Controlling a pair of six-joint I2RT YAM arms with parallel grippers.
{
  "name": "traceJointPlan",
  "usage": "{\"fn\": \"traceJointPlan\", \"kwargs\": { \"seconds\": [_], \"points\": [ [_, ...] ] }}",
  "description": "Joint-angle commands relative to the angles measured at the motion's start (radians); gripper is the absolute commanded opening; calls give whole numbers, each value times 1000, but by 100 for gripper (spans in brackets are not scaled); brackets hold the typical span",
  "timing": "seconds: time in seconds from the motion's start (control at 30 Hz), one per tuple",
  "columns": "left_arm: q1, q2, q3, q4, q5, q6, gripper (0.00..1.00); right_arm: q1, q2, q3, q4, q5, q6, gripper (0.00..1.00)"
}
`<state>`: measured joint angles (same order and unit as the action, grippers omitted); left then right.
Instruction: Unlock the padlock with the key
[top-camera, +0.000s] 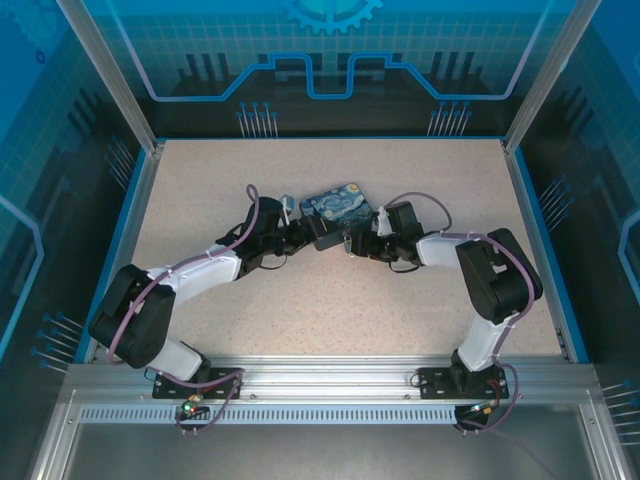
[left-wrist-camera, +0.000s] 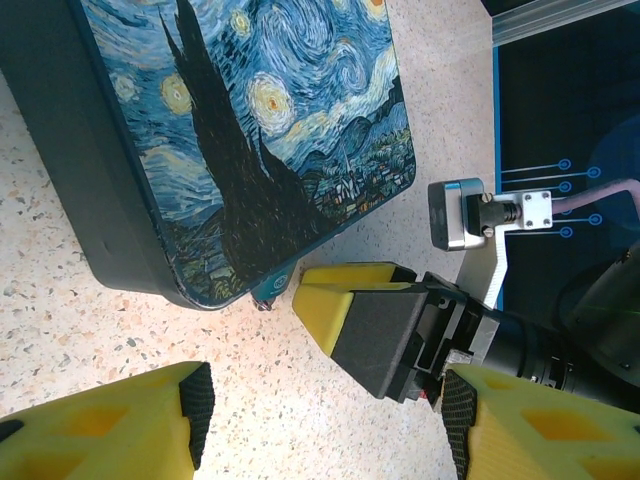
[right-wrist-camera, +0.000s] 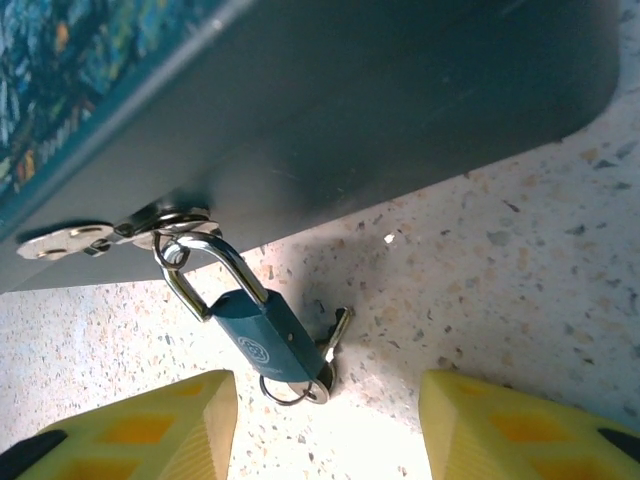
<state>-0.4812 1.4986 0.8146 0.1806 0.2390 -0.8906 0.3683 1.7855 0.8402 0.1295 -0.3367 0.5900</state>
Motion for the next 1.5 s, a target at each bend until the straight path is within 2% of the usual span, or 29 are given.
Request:
{"fn": "traceJointPlan", "kwargs": {
  "seconds": [0.0,0.4,0.7,1.03,1.17,1.37,1.47],
  "points": [
    [9,-21,-9,11,-3,-6,63,33,44,26,-8,2,-25,50],
    [9,-11,-7,29,4,-19,64,59,71,33,-19,0,-39,38],
    [9,8,-11,53,15,-36,64,74,71,66,-30,-5,-44,33],
    [9,12,-17,59,14,-38,64,75,67,72,-45,-6,-41,18],
    [9,10,-16,59,14,-38,64,74,48,64,-52,-1,-46,21],
    [9,7,-19,59,16,-36,64,60,-4,45,-60,27,-66,35],
    [10,6,-23,63,18,-37,63,55,-9,50,-68,24,-77,45]
  ]
}}
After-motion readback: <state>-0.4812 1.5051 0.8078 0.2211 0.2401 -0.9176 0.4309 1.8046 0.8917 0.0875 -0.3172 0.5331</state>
